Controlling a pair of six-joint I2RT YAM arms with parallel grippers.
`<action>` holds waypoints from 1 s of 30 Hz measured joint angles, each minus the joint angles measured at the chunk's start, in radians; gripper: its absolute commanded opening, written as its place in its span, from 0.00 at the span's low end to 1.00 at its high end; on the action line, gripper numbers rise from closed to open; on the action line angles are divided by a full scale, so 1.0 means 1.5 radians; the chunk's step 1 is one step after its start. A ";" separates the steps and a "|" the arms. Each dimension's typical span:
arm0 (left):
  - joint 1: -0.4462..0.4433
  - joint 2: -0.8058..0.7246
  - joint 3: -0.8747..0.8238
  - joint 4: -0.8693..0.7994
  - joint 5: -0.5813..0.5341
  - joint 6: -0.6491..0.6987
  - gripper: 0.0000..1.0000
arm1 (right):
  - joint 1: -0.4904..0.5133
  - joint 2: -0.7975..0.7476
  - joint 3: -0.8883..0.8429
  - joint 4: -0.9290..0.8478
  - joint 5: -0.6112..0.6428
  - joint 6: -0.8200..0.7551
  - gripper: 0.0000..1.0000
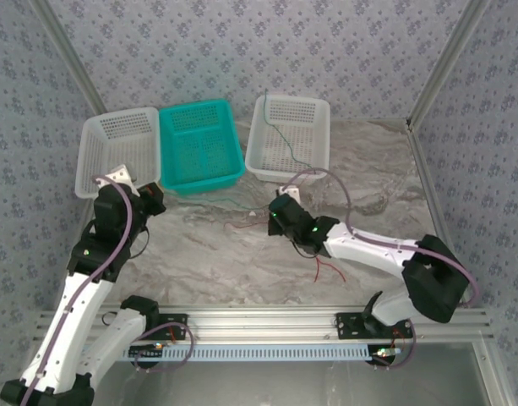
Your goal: Untangle the cables
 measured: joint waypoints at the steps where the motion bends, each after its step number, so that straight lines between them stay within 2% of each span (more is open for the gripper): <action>1: 0.000 0.001 -0.003 0.002 0.000 -0.001 0.00 | -0.013 -0.013 -0.009 -0.002 0.001 0.006 0.00; 13: 0.000 0.003 -0.007 0.026 0.016 -0.001 0.00 | -0.198 -0.211 -0.100 -0.077 -0.005 0.068 0.00; 21: 0.001 0.021 0.024 0.102 0.110 0.009 0.00 | -0.219 -0.283 -0.109 -0.097 -0.028 0.066 0.00; 30: 0.001 0.111 0.195 0.169 0.106 0.084 0.00 | -0.220 -0.301 -0.113 -0.105 -0.048 0.066 0.00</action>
